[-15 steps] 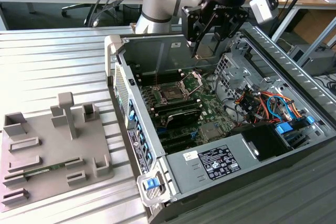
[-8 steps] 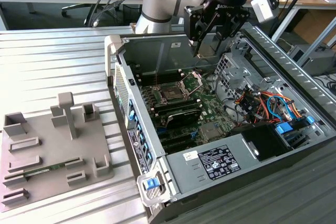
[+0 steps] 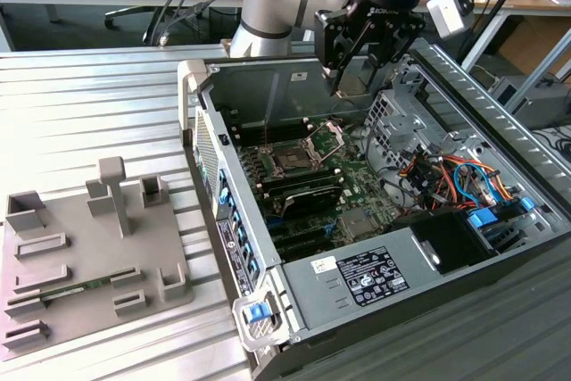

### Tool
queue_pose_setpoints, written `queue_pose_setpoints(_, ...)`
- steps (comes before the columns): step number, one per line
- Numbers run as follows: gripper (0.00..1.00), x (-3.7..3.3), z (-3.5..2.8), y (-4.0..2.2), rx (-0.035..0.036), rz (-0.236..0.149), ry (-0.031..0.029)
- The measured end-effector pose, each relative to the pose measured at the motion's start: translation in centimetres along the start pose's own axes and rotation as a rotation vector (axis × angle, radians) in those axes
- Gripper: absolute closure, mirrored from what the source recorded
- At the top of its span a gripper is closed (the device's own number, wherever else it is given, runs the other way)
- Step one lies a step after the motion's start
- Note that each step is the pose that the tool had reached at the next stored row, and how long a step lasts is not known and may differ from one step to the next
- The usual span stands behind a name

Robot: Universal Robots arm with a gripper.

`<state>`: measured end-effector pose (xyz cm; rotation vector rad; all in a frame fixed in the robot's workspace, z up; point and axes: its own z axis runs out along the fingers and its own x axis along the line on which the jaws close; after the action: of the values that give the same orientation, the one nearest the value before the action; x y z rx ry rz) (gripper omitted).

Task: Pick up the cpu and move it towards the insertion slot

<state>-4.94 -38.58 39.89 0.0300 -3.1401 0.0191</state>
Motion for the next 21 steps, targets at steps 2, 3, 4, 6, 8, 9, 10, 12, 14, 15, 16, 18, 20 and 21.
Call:
queue_pose_setpoints(2, 0.45, -0.19, 0.06, 0.10, 0.0002, 0.000, 0.0001)
queue_pose_setpoints(3, 0.45, -0.31, 0.10, 0.16, 0.0004, 0.000, 0.0000)
queue_pose_setpoints(4, 0.45, -0.41, 0.14, 0.20, 0.0003, 0.000, 0.0000)
queue_pose_setpoints(6, 0.45, -0.56, 0.18, 0.26, 0.0005, 0.000, 0.0000)
queue_pose_setpoints(8, 0.45, -0.71, 0.22, 0.31, 0.0006, 0.000, 0.0000)
queue_pose_setpoints(9, 0.45, -0.78, 0.24, 0.33, 0.0007, 0.000, 0.0000)
queue_pose_setpoints(10, 0.45, -0.87, 0.27, 0.35, 0.0008, 0.000, 0.0000)
queue_pose_setpoints(12, 0.45, -1.00, 0.31, 0.38, 0.0008, 0.000, 0.0000)
queue_pose_setpoints(14, 0.45, -1.13, 0.35, 0.41, 0.0009, 0.000, 0.0000)
queue_pose_setpoints(15, 0.45, -1.33, 0.42, 0.45, 0.0011, 0.000, 0.0000)
queue_pose_setpoints(16, 0.45, -1.44, 0.45, 0.47, 0.0012, 0.000, 0.0000)
queue_pose_setpoints(18, 0.45, -2.24, 0.71, 0.58, 0.0022, 0.000, 0.0000)
queue_pose_setpoints(20, 0.45, -2.69, 0.85, 0.66, 0.0033, 0.000, 0.0001)
queue_pose_setpoints(21, 0.45, -2.74, 0.86, 0.67, 0.0035, 0.000, 0.0001)
